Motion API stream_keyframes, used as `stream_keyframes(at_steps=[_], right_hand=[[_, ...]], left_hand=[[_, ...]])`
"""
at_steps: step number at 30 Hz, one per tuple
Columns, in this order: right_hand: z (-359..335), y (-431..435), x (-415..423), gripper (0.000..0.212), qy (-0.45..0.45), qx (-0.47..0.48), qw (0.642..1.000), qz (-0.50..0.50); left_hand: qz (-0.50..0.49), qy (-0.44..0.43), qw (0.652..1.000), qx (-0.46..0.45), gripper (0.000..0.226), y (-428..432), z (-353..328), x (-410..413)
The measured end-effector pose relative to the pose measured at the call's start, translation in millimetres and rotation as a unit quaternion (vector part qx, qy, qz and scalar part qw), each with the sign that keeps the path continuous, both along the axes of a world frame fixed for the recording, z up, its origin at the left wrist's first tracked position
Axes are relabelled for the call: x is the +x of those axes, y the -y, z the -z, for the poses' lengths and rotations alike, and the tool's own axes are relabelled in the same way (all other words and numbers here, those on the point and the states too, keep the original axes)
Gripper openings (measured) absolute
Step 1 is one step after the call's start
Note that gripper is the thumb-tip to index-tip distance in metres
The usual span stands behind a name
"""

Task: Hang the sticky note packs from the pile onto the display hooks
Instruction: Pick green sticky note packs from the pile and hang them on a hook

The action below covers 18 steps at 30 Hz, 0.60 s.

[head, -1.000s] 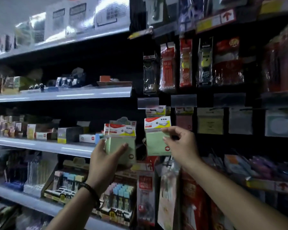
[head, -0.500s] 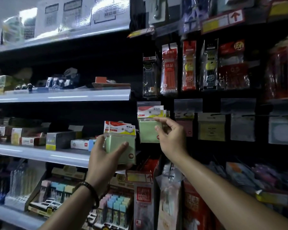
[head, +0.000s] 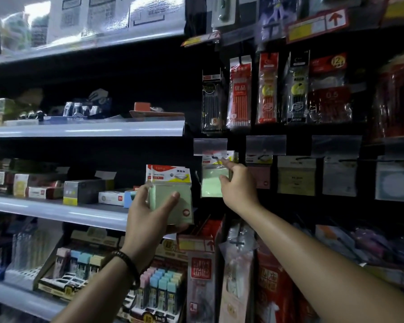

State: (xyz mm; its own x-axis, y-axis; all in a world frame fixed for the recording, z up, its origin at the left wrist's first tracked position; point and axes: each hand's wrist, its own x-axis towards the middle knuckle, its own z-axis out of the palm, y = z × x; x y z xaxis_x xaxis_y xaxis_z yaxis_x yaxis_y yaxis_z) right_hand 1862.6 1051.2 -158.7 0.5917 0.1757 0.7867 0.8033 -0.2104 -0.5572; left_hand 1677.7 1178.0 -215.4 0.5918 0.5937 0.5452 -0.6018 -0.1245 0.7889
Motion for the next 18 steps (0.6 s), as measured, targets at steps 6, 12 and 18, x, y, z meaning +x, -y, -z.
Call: stream_keyframes(at_steps=[6, 12, 18], right_hand=[[-11.1, 7.8, -9.5, 0.068, -0.028, -0.175, 0.981, 0.082], [15.4, 27.8, -28.6, 0.040, 0.136, -0.049, 0.988, 0.050], [34.2, 28.6, -33.7, 0.054, 0.002, 0.016, 0.970, -0.242]], left_hand=[[0.075, 0.010, 0.995, -0.067, 0.027, 7.2, -2.1, 6.5], [0.102, 0.000, 0.993, -0.055, 0.033, 14.1, -11.2, 19.5], [0.080, 0.004, 0.997, -0.024, 0.041, 28.0, -9.8, 27.3]])
